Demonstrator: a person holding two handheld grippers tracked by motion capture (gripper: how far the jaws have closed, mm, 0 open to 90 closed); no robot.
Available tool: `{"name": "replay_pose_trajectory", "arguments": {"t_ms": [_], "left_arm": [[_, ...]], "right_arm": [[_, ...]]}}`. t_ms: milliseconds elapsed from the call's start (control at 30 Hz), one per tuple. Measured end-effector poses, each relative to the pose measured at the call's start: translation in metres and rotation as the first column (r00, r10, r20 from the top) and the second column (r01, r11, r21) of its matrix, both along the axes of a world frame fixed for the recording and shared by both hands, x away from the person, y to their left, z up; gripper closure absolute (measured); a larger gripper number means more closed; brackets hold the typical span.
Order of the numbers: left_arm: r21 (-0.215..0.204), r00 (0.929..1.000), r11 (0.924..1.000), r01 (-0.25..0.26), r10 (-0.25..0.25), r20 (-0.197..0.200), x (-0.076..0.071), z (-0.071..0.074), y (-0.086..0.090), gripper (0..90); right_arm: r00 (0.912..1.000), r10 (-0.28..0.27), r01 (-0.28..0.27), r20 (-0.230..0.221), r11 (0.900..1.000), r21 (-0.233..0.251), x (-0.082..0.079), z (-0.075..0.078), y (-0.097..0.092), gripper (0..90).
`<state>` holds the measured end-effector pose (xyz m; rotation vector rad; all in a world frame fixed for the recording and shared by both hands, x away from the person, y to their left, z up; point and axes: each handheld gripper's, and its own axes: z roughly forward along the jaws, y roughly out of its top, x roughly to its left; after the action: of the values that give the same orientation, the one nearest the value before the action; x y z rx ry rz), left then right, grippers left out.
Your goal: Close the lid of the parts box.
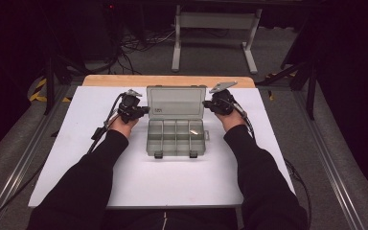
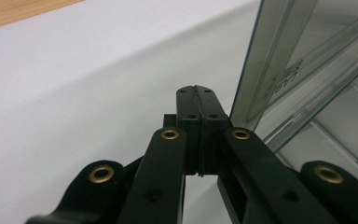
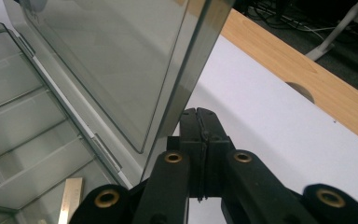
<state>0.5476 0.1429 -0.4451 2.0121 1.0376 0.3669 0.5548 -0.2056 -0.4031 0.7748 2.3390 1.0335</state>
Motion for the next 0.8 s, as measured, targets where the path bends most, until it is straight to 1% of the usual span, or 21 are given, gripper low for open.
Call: {"name": "replay_pose_trajectory", "arguments": {"t_ms": [33, 367, 433, 533, 633, 667, 733, 800], "left_arm": [[-0.001, 1.0, 1.0, 0.001, -0.001, 0.0, 0.0, 0.0, 0.0, 89.9], [-0.004, 0.9999, 0.9999, 0.01, -0.01, -0.004, -0.002, 0.002, 0.0, 89.9], [0.003, 0.9999, 0.9999, 0.014, -0.014, -0.001, -0.003, 0.003, 0.001, 89.9], [-0.001, 0.9998, 0.9998, 0.017, -0.017, -0.008, -0.004, 0.003, 0.001, 89.9], [0.009, 0.9996, 0.9996, 0.027, -0.027, -0.003, -0.006, 0.004, 0.002, 89.9], [0.004, 0.9997, 0.9997, 0.026, -0.026, -0.004, -0.007, 0.003, 0.002, 89.9], [0.013, 0.9995, 0.9994, 0.032, -0.032, -0.003, -0.007, 0.004, 0.003, 89.9], [0.011, 0.9993, 0.9993, 0.037, -0.037, -0.005, -0.008, 0.004, 0.003, 89.9]], "right_arm": [[1.0, 0.004, -0.004, -0.001, 1.0, 0.007, -0.001, 0.0, -0.001, 90.0], [0.9996, 0.027, -0.027, -0.001, 0.9995, 0.014, -0.007, 0.001, -0.003, 89.9], [0.9995, 0.032, -0.032, 0.0, 0.9994, 0.015, -0.009, 0.001, -0.003, 89.9], [0.9992, 0.04, -0.04, 0.0, 0.9991, 0.017, -0.011, 0.002, -0.004, 89.9], [0.9988, 0.049, -0.049, -0.003, 0.9987, 0.015, -0.013, 0.002, -0.004, 89.9], [0.9986, 0.053, -0.053, -0.004, 0.9985, 0.014, -0.014, 0.003, -0.004, 89.9], [0.9982, 0.06, -0.06, -0.007, 0.9981, 0.011, -0.016, 0.003, -0.005, 89.9], [0.998, 0.064, -0.064, -0.005, 0.9979, 0.009, -0.018, 0.004, -0.005, 89.9]]}}
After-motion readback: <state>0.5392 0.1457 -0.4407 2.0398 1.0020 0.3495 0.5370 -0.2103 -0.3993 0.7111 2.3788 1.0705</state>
